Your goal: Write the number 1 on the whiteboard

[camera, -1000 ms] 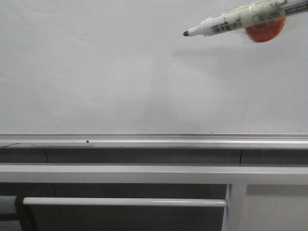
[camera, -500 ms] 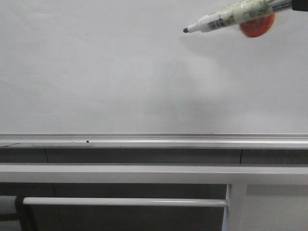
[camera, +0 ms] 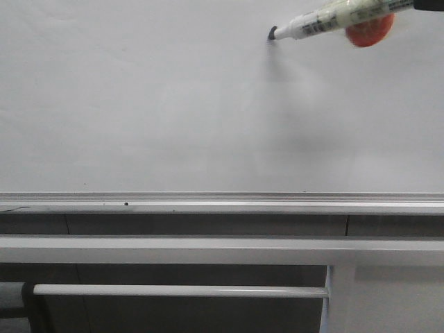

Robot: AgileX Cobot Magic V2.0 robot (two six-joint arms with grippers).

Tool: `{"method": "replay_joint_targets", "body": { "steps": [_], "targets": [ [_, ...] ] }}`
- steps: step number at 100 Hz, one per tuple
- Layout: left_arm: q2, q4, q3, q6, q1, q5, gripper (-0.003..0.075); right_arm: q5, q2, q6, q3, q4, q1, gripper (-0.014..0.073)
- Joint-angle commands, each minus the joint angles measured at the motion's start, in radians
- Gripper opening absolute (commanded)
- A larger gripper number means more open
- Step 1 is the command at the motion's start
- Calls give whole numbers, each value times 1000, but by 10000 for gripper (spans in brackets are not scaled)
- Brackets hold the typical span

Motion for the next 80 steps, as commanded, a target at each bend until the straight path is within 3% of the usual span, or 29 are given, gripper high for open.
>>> {"method": "replay_joint_targets", "body": {
  "steps": [1,80],
  "targets": [
    [-5,21,-27,-11,-7,-55,-20,-86,13,-3,-39,0,-3,-63],
    [-5,21,-27,-11,-7,-49,-20,-110,153,-3,-37,0,-3,-64]
  ]
}}
